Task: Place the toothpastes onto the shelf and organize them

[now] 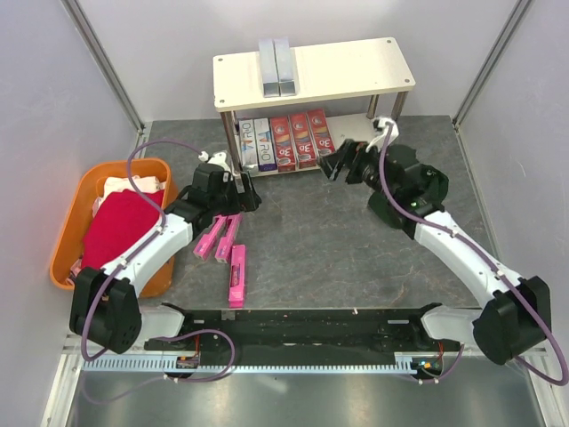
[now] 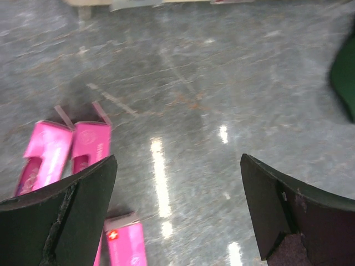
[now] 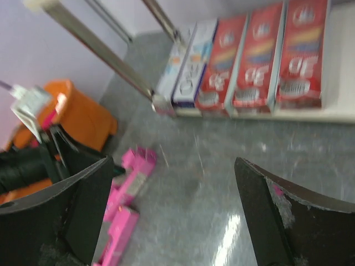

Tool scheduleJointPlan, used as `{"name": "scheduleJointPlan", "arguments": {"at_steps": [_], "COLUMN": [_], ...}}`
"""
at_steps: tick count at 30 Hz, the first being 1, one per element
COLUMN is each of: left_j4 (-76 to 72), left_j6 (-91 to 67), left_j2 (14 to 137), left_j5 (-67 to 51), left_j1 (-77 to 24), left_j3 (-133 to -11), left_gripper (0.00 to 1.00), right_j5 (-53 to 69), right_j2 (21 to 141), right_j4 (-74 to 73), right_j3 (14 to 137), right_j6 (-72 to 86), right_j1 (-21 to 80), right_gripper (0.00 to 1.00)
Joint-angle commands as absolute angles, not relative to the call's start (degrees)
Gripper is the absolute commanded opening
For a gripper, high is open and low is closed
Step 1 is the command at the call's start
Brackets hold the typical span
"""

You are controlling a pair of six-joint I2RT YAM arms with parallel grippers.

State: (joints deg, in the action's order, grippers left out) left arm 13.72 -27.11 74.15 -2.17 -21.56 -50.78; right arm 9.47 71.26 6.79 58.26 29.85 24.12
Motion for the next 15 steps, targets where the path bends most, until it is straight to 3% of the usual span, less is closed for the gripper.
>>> {"name": "scheduleJointPlan", "arguments": {"at_steps": [1, 15], "left_j4": [18.98, 20.04], "left_j6": [-23.82, -24.96], "left_j2": [73.30, 76.73], "left_j5": [3.69, 1.67], "left_j1": [-20.57, -16.08], "left_j3": [-53.61, -50.36], "left_gripper": [1.00, 1.00], "right_j5": [8.00, 10.63], "right_j2": [71.80, 83.23], "right_j4": [7.89, 11.34], "right_j3": [51.78, 47.55], "right_j6": [28.38, 29.88], "right_j1": [27.58, 33.84], "right_gripper": [0.98, 0.98]}}
